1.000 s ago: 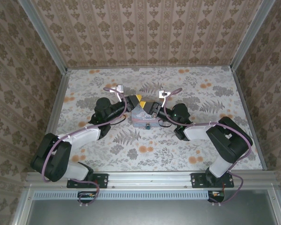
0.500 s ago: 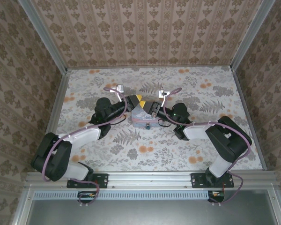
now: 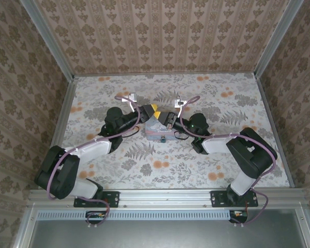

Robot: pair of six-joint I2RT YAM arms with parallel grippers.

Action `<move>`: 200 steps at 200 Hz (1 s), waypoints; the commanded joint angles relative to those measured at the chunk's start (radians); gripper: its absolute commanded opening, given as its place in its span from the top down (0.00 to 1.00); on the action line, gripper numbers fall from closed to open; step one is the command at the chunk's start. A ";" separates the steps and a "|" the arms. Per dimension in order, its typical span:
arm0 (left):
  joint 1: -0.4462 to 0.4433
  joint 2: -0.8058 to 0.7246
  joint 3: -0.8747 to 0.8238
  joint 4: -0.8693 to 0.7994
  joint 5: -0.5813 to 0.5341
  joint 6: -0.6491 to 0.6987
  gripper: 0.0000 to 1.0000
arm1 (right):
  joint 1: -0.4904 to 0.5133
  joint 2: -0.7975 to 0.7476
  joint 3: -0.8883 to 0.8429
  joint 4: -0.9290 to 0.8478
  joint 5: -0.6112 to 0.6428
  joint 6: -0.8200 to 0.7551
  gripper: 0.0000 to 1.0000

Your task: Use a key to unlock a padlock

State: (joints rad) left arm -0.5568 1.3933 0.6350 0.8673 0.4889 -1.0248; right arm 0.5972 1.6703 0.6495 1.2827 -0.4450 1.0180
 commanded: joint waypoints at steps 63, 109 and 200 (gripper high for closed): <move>0.143 -0.314 0.017 -0.444 0.017 0.100 0.26 | -0.037 -0.097 -0.104 0.017 -0.009 0.008 1.00; 0.015 -0.411 0.069 -0.936 -0.096 0.396 0.14 | -0.059 -0.184 -0.166 -0.305 0.110 -0.015 1.00; -0.403 -0.166 -0.114 -0.753 -0.439 0.477 0.12 | -0.097 -0.214 -0.153 -0.565 0.094 -0.055 1.00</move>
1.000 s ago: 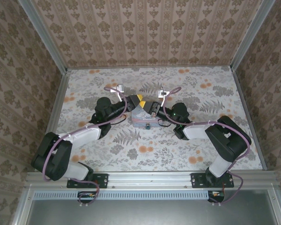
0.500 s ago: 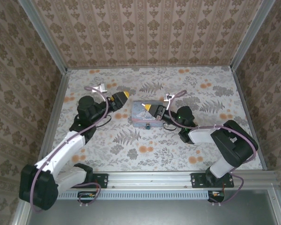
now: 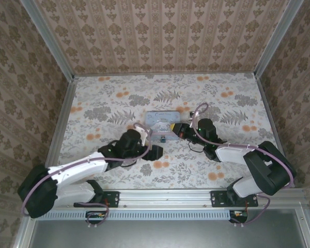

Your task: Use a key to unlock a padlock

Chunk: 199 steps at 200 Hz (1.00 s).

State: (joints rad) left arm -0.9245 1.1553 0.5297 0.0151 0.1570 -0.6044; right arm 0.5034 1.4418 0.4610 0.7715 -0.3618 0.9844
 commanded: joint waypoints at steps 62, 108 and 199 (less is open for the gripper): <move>-0.044 0.253 -0.002 0.297 -0.124 0.123 0.15 | -0.014 0.082 0.078 -0.045 0.022 -0.006 1.00; -0.008 0.388 -0.015 0.480 -0.108 0.125 0.17 | -0.037 0.144 0.133 -0.029 -0.001 0.009 1.00; 0.038 0.617 0.003 0.772 -0.044 0.086 0.19 | -0.070 0.219 0.140 -0.004 -0.019 0.030 1.00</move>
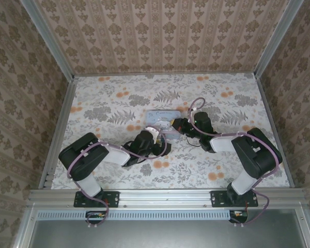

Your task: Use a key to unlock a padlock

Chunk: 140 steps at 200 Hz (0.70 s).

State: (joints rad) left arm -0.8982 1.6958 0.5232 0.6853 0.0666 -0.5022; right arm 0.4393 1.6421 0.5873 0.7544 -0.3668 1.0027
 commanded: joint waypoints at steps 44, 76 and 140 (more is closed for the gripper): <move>0.007 0.174 0.006 0.241 0.065 -0.056 0.20 | -0.010 0.024 0.009 0.000 -0.015 0.003 1.00; 0.001 0.214 0.019 0.276 0.073 -0.073 0.21 | -0.012 0.030 0.005 0.002 -0.015 0.003 1.00; 0.032 0.196 -0.008 0.403 0.143 -0.167 0.21 | -0.012 0.028 -0.009 0.007 -0.011 0.005 1.00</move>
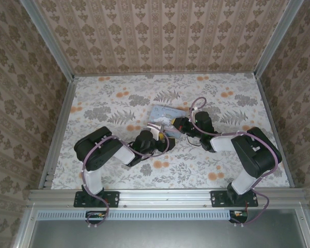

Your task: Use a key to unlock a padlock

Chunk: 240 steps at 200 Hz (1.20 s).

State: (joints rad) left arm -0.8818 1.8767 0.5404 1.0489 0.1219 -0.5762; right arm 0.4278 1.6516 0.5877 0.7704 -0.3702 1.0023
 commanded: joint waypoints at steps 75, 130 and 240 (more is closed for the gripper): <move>0.057 0.104 -0.042 0.209 0.152 -0.218 0.21 | -0.003 0.016 -0.023 0.004 -0.004 0.012 1.00; 0.031 0.064 -0.030 0.155 0.136 -0.221 0.23 | -0.003 0.016 -0.029 0.013 -0.003 0.017 1.00; 0.006 0.118 -0.018 0.169 0.042 -0.289 0.24 | -0.001 0.020 -0.035 0.023 -0.001 0.022 1.00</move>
State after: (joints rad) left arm -0.8711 1.9305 0.5179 1.2209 0.1982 -0.8124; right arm 0.4252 1.6524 0.5747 0.7971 -0.3698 1.0183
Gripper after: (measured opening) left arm 0.757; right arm 0.067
